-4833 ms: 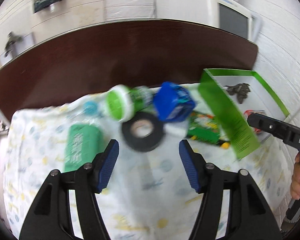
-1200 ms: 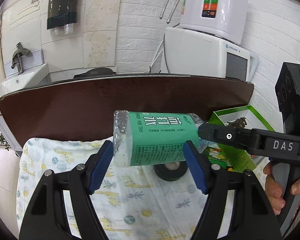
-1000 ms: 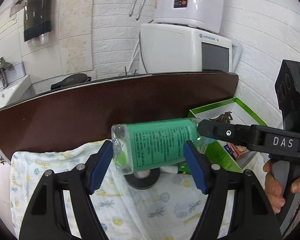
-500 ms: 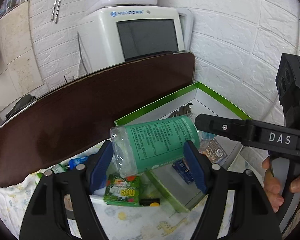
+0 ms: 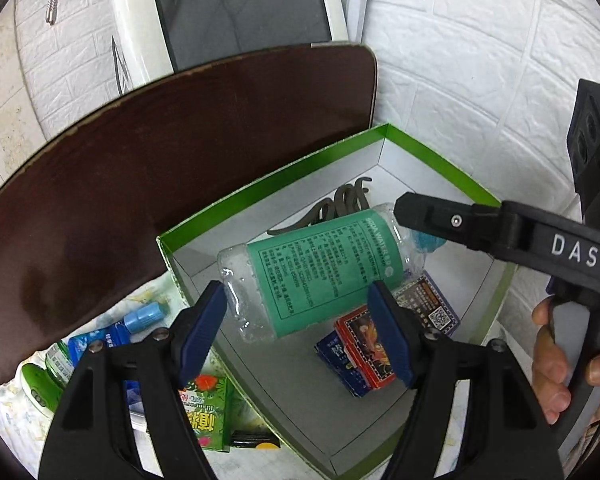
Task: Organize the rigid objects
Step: 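Lift the water bottle into the green box and open the right gripper, then move the right gripper back to the black tape roll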
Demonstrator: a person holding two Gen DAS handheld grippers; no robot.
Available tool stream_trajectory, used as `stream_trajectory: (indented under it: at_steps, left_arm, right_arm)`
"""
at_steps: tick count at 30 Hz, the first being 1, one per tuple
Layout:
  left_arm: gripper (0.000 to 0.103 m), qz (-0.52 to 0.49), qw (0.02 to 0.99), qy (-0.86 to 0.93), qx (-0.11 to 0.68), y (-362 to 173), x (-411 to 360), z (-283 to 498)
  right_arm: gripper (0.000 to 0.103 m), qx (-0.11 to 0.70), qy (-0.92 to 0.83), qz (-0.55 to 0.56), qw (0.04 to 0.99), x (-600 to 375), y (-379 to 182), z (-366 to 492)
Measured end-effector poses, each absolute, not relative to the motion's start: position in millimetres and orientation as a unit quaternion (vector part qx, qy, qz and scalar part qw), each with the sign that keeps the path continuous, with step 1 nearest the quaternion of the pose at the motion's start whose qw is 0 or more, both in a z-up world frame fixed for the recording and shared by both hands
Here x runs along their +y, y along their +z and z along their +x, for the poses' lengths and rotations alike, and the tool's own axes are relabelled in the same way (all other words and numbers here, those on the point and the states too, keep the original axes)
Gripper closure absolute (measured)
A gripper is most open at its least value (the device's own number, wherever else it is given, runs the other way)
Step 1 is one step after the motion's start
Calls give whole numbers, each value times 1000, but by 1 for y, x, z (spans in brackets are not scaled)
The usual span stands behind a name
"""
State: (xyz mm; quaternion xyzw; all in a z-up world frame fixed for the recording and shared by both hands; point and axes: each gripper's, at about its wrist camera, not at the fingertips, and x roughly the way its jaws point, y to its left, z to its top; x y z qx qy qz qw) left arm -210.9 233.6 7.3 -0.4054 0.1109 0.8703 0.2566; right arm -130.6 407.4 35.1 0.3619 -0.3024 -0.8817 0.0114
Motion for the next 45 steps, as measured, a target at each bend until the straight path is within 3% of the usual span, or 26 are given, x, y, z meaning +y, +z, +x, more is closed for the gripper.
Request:
stream_trajectory:
  at_steps: [13,24,34,45]
  left_arm:
    - [30,-427,257,859,115,-2,232,-207]
    - [30,-410,215,882,84,15,174,-191]
    - [30,-401,140,904,46,19,90,-174]
    - [35,-458,53,887,-12,-28,8,-178]
  right_arm:
    - [33,-314,-874,370,8,412,23,-130]
    - [33,-312,-883,350,5,400,42,-118]
    - [33,-242,-902,346,93,322,75,-114]
    - [33,-170,-890,389,169,223,71,-121]
